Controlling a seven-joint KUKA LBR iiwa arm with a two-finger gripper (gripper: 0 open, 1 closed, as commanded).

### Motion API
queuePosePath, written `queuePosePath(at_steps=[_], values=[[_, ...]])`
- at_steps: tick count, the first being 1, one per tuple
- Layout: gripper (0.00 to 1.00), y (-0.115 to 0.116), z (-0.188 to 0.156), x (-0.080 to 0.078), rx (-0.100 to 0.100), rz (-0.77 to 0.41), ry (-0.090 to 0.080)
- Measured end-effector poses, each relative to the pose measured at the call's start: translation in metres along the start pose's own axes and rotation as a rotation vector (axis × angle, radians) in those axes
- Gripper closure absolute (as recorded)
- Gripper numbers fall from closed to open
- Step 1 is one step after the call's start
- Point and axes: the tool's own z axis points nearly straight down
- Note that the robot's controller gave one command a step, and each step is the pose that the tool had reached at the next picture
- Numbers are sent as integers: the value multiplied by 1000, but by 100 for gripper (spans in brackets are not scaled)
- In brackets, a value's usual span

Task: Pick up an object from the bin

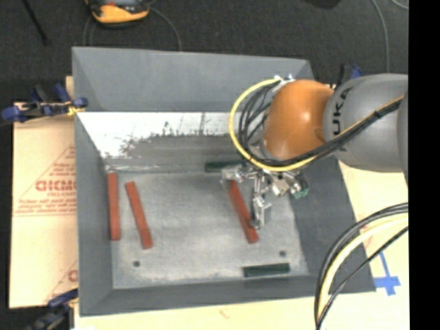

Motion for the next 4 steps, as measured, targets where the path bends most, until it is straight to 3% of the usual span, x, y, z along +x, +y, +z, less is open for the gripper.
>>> queuePosePath(at_steps=[1, 2, 3, 4], values=[[0, 18, 5, 22, -6, -139, -4], [0, -32, -6, 1, -3, -137, 3], [0, -51, -6, -26, 1, -150, -4], [0, -46, -4, -11, -3, -373, 0]])
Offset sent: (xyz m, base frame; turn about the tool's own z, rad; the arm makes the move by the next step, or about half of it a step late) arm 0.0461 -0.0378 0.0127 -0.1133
